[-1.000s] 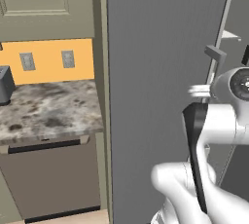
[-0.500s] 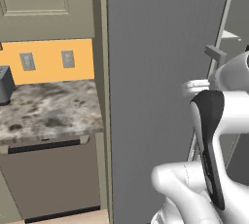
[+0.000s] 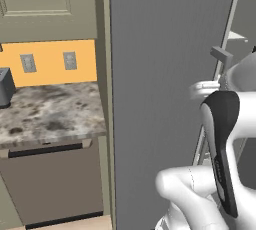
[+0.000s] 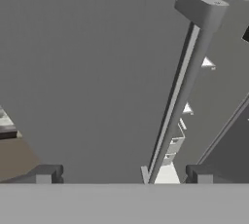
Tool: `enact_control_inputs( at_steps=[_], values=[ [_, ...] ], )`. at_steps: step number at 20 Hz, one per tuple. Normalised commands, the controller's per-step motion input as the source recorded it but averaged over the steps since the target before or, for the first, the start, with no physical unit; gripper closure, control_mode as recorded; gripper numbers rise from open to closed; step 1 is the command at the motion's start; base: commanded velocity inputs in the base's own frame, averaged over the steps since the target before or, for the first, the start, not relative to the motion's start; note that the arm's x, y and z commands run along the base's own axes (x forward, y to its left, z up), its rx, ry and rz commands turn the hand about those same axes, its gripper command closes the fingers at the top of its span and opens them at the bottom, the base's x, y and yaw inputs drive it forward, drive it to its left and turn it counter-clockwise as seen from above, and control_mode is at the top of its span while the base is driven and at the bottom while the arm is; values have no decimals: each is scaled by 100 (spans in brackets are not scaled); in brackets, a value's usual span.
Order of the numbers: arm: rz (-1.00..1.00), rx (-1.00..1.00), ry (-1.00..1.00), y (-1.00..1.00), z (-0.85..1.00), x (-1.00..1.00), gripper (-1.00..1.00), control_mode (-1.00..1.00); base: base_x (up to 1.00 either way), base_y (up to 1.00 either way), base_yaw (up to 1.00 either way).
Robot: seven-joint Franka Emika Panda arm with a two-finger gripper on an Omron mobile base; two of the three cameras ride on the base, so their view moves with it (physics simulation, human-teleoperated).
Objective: Open the freezer door, pick up the ice cube tray from the freezer, and place it on the dining counter.
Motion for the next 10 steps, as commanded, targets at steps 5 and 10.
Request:
enact_control_inputs(
  at_steps=[5, 10],
  values=[
    [0, 5, 0, -1, -4, -32, -100, -100, 0, 0, 0],
    [0, 0, 0, 0, -10, -28, -100, -100, 0, 0, 0]
  ],
)
